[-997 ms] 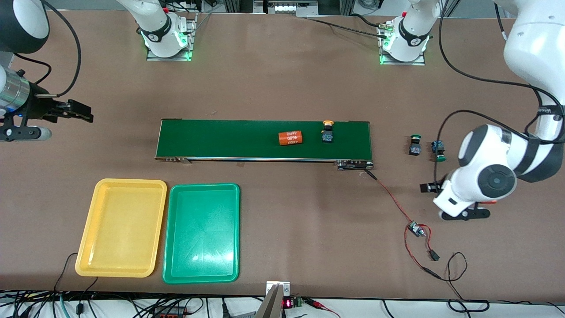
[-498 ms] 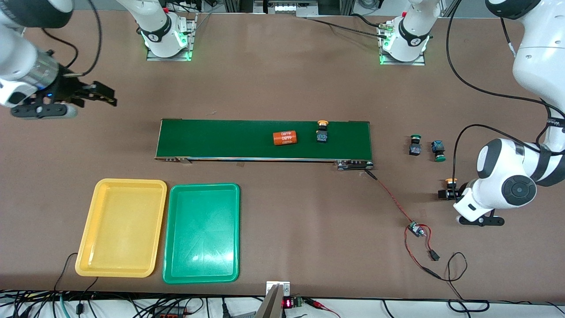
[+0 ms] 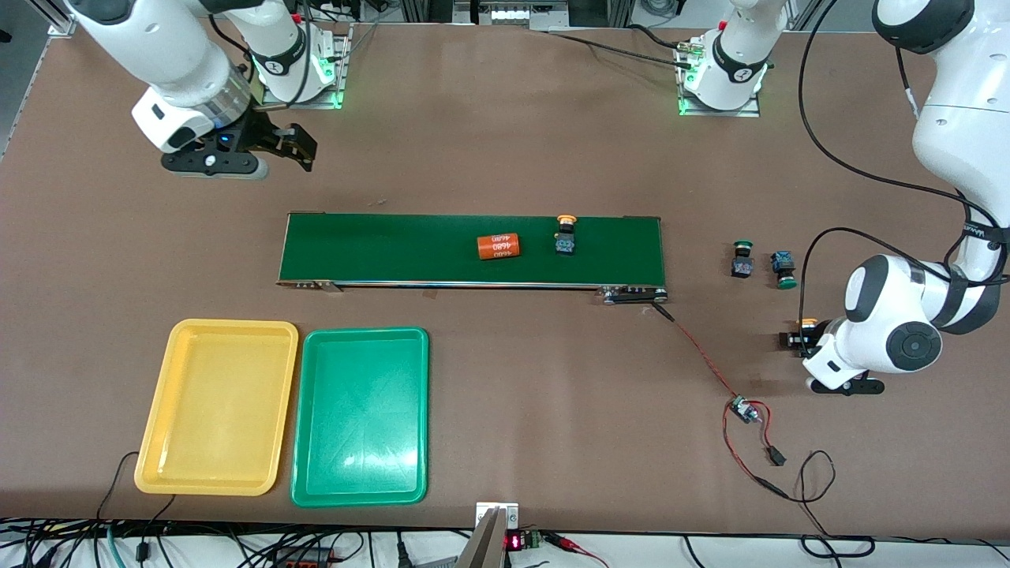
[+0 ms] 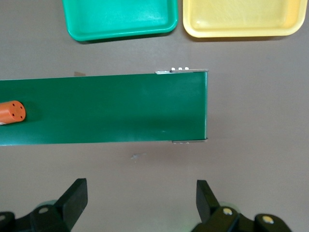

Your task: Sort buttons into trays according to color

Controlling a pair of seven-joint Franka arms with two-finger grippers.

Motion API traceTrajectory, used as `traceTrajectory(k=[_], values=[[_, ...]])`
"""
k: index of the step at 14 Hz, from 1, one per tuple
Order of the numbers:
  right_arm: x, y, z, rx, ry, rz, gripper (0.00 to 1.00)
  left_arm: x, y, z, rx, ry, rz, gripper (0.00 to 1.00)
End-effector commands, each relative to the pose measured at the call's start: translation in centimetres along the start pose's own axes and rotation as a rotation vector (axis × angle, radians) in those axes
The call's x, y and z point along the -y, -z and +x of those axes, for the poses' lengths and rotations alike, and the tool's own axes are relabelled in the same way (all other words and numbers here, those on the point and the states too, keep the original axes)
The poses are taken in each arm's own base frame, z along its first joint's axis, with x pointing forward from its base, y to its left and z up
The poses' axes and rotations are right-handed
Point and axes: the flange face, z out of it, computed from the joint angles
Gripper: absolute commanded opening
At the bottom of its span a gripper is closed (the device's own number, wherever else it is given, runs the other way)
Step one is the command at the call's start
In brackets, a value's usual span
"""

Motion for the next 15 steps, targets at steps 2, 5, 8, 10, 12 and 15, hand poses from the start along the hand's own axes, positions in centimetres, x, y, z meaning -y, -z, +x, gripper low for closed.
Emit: traceTrajectory(k=[2, 5, 8, 10, 12, 15], values=[[2.0, -1.7, -1.3, -0.088, 0.013, 0.032, 1.00, 0.0, 0.9, -0.1, -0.013, -0.027, 0.009, 0.07], [1.9, -4.7, -0.6, -0.037, 0.014, 0.017, 1.00, -2.7, 4.6, -0.8, -0.002, -0.053, 0.004, 0.06], [2.0, -6.9, 0.4, -0.017, 0.011, 0.012, 1.00, -11.2, 9.9, -4.0, 0.117, -0.177, -0.017, 0.06], [0.6, -7.5, 1.3, -0.009, 0.001, 0.003, 1.00, -16.4, 12.7, -6.1, 0.145, -0.126, -0.032, 0.06], [0.0, -7.7, 1.7, -0.006, -0.007, 0.003, 1.00, -21.3, 14.5, -8.5, 0.192, -0.123, -0.093, 0.06], [1.8, -9.2, 2.1, -0.027, -0.030, 0.025, 1.00, -27.7, 13.1, -11.5, 0.269, -0.085, -0.200, 0.06]])
